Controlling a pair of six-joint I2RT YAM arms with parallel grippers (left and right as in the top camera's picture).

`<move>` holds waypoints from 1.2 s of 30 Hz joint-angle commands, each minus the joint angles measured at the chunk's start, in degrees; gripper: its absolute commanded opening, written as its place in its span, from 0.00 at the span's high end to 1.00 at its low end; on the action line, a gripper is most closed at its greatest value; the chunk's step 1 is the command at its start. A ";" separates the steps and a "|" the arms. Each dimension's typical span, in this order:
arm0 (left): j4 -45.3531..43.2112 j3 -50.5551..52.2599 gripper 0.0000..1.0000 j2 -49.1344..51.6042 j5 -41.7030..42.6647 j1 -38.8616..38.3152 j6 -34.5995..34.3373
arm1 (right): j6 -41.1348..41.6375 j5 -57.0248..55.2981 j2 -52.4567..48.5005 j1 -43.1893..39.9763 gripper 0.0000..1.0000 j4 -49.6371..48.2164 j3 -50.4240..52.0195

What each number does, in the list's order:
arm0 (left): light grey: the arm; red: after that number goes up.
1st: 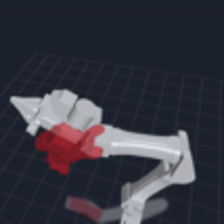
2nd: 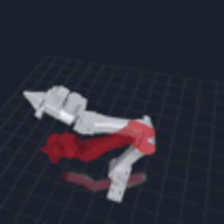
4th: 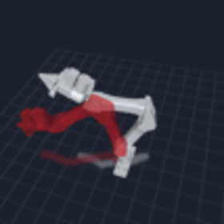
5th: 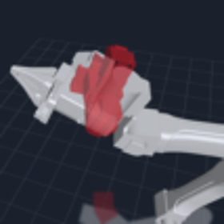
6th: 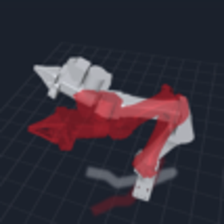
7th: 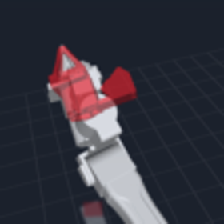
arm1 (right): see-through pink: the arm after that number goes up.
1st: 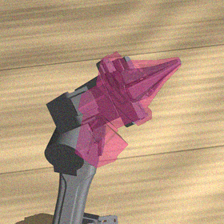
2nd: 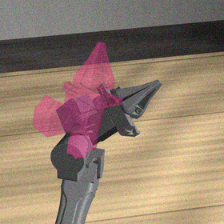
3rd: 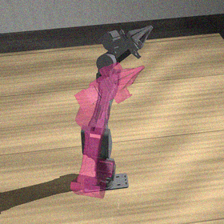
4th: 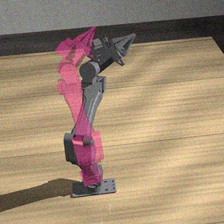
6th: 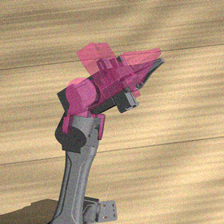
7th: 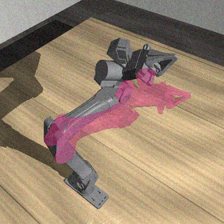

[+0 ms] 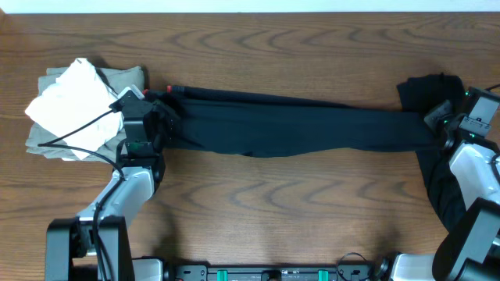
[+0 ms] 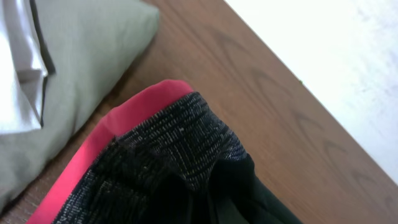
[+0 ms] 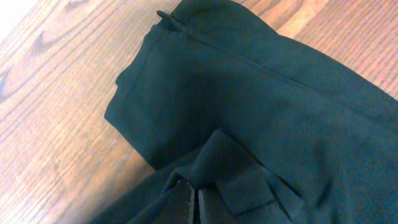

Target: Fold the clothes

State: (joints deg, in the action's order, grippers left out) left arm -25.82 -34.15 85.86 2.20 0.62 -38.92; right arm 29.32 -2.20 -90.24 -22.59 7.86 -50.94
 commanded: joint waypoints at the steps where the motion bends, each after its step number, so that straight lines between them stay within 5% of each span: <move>1: -0.48 -1.29 0.94 1.40 -1.16 0.15 0.90 | 0.48 -1.40 -1.31 0.24 0.99 -1.64 -1.46; 7: -0.52 -1.29 0.94 1.68 -1.20 0.15 2.49 | -1.77 -1.18 0.22 0.92 0.99 -1.11 -2.82; 22: -0.46 -1.29 0.94 1.68 -1.16 0.15 3.37 | -1.75 -2.40 10.51 0.85 0.99 23.91 -9.18; 36: -0.50 -1.29 0.94 1.68 -1.40 0.17 3.34 | -0.61 -9.42 10.75 0.81 0.99 26.73 -9.18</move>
State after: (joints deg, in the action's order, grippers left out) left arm -25.96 -34.15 87.48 2.20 0.62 -36.99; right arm 28.25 -8.01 -80.20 -22.15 34.30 -59.11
